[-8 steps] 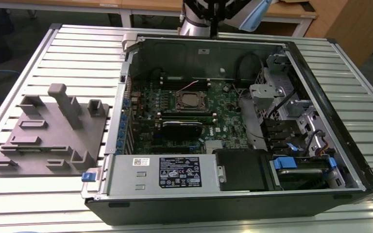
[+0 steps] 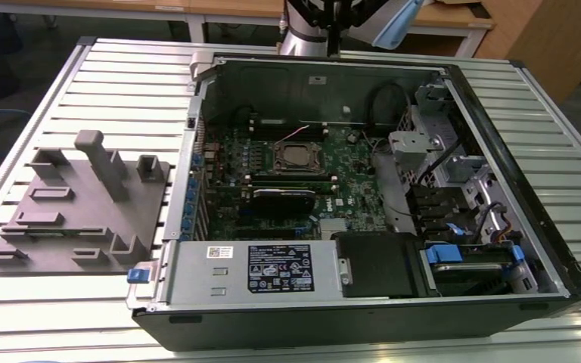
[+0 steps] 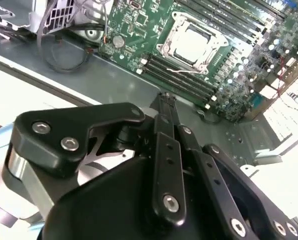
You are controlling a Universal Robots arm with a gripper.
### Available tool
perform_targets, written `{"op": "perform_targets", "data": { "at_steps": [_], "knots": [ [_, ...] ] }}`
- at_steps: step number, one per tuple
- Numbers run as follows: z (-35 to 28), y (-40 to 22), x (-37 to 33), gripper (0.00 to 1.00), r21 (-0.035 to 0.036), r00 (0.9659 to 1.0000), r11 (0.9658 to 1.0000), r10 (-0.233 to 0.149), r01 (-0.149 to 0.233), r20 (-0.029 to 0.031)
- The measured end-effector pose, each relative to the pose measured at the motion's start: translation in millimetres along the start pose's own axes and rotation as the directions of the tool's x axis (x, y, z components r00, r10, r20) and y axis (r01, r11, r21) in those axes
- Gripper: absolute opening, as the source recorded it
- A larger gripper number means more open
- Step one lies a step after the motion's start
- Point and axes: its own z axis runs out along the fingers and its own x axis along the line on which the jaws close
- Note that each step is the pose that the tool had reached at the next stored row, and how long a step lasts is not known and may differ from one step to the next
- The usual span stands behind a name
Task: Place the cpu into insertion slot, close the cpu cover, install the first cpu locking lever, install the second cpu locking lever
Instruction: 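Install the first cpu locking lever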
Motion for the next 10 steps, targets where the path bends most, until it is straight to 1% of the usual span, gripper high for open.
{"op": "perform_targets", "data": {
  "at_steps": [2,3,4,10],
  "knots": [
    [0.0,0.0,0.0,0.10,0.0000,1.0000,1.0000,0.000,0.000,-0.0001],
    [0.5,0.0,0.0,0.10,0.0013,1.0000,1.0000,0.001,-0.001,-0.0066],
    [3.8,-0.5,0.4,0.10,0.0100,0.9983,0.9999,0.006,-0.006,-0.0584],
    [4.0,-0.5,0.4,0.10,0.0103,0.9982,0.9999,0.007,-0.006,-0.0593]
  ]
}}
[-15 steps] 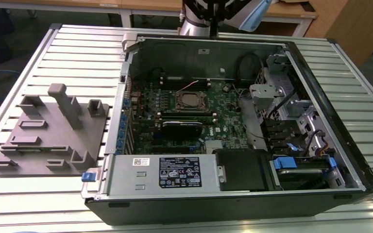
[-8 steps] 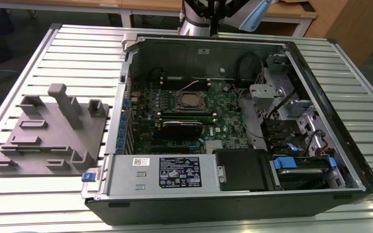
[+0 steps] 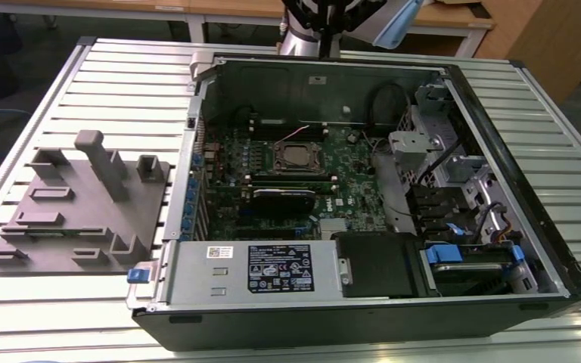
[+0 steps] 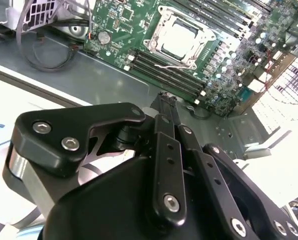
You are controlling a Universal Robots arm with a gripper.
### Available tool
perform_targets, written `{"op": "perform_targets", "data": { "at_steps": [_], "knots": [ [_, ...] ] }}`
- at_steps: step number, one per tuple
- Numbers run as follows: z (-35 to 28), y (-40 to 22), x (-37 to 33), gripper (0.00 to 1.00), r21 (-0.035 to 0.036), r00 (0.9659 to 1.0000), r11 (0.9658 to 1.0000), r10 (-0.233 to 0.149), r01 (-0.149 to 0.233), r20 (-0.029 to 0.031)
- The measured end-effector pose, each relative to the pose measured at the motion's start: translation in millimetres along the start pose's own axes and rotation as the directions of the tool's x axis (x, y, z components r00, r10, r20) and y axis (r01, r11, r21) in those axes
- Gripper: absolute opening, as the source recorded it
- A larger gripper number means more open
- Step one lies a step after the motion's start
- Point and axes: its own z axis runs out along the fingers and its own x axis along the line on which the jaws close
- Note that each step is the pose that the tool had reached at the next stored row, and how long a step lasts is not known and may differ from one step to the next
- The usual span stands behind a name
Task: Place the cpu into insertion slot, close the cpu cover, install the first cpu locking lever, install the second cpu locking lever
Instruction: 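Install the first cpu locking lever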
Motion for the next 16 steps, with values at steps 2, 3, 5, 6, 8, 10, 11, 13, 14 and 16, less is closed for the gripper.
{"op": "perform_targets", "data": {
  "at_steps": [2,3,5,6,8,10,11,13,14,16],
  "knots": [
    [0.4,0.0,0.0,0.10,0.0001,1.0000,1.0000,0.000,0.000,-0.0008],
    [0.8,-0.1,0.0,0.10,0.0007,1.0000,1.0000,0.000,0.000,-0.0031],
    [0.8,-0.1,0.0,0.10,0.0009,1.0000,1.0000,0.000,0.000,-0.0033],
    [0.9,-0.1,0.0,0.10,0.0009,1.0000,1.0000,0.000,0.000,-0.0035],
    [0.9,-0.1,0.0,0.10,0.0010,1.0000,1.0000,0.000,0.000,-0.0036],
    [0.9,-0.1,0.0,0.10,0.0010,1.0000,1.0000,0.000,0.000,-0.0037],
    [1.0,-0.1,0.0,0.10,0.0010,1.0000,1.0000,0.000,0.000,-0.0037],
    [1.0,-0.1,0.0,0.10,0.0010,1.0000,1.0000,0.000,0.000,-0.0037],
    [1.0,-0.1,0.0,0.10,0.0010,1.0000,1.0000,0.000,0.000,-0.0037],
    [1.8,-0.2,0.0,0.10,0.0007,1.0000,1.0000,0.000,0.000,-0.0036]
  ]
}}
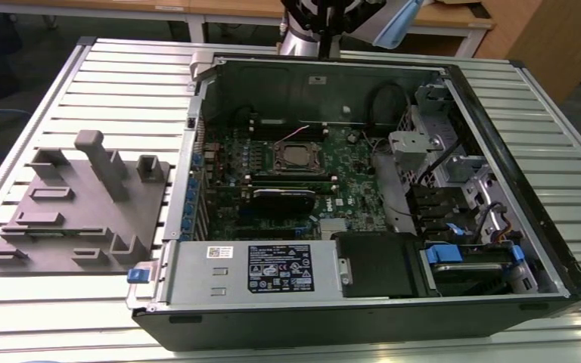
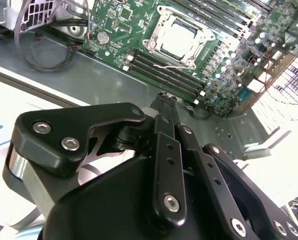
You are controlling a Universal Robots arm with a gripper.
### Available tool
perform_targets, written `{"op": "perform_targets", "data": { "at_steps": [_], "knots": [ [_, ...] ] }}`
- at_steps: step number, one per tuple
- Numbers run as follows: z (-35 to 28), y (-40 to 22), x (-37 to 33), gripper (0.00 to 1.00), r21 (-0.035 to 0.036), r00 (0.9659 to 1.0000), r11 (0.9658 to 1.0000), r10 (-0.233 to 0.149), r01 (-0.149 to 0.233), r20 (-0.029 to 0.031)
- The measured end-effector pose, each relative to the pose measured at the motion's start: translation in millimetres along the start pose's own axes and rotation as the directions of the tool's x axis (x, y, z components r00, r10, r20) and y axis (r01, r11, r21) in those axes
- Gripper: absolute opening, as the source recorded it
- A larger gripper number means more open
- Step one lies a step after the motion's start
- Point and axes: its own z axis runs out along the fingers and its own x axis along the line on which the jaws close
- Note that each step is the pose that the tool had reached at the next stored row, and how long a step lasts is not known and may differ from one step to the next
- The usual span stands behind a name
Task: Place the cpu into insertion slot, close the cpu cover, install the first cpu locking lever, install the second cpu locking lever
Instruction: 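Install the first cpu locking lever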
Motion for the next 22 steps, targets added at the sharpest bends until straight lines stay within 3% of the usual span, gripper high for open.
{"op": "perform_targets", "data": {
  "at_steps": [22],
  "knots": [
    [8.8,-1.0,0.3,0.10,0.0002,1.0000,1.0000,0.000,0.000,-0.0001]
  ]
}}
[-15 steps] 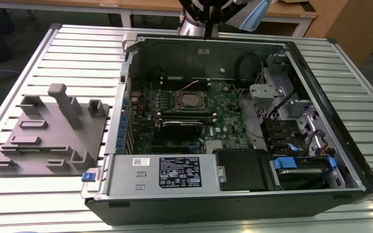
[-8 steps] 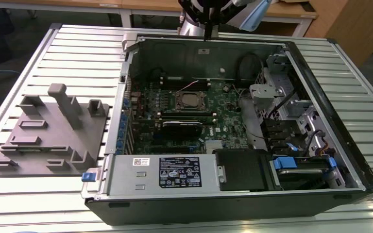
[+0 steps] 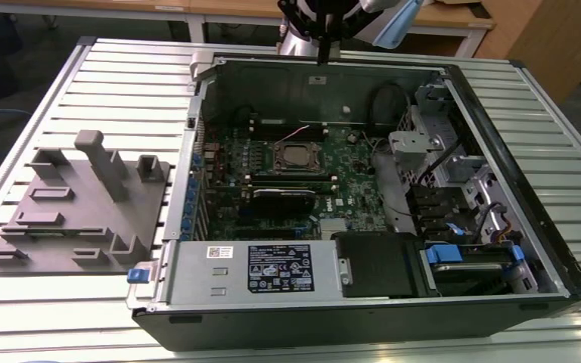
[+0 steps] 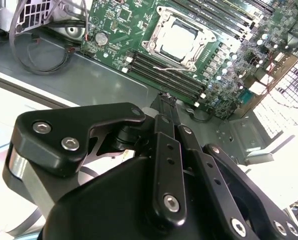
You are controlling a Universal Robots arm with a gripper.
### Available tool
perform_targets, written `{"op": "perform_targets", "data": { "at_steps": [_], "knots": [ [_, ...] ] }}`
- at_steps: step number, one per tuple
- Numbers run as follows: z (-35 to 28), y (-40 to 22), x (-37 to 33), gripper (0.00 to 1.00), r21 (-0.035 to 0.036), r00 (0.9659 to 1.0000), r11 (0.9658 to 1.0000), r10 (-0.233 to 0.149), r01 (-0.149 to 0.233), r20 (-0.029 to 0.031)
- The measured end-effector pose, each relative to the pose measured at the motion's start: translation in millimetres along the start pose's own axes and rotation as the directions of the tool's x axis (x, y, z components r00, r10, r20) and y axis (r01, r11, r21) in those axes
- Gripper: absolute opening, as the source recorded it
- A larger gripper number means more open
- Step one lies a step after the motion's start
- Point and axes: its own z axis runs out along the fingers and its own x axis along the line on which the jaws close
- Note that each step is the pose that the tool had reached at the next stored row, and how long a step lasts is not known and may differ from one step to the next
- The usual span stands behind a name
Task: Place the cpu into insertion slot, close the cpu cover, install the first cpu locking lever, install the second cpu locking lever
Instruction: 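Install the first cpu locking lever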
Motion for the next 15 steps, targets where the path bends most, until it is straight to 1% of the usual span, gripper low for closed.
{"op": "perform_targets", "data": {
  "at_steps": [7,15],
  "knots": [
    [1.2,-0.1,0.0,0.10,-0.0001,1.0000,1.0000,0.000,0.000,0.0000],
    [5.7,-0.6,0.2,0.10,0.0000,1.0000,1.0000,0.000,0.000,0.0000]
  ]
}}
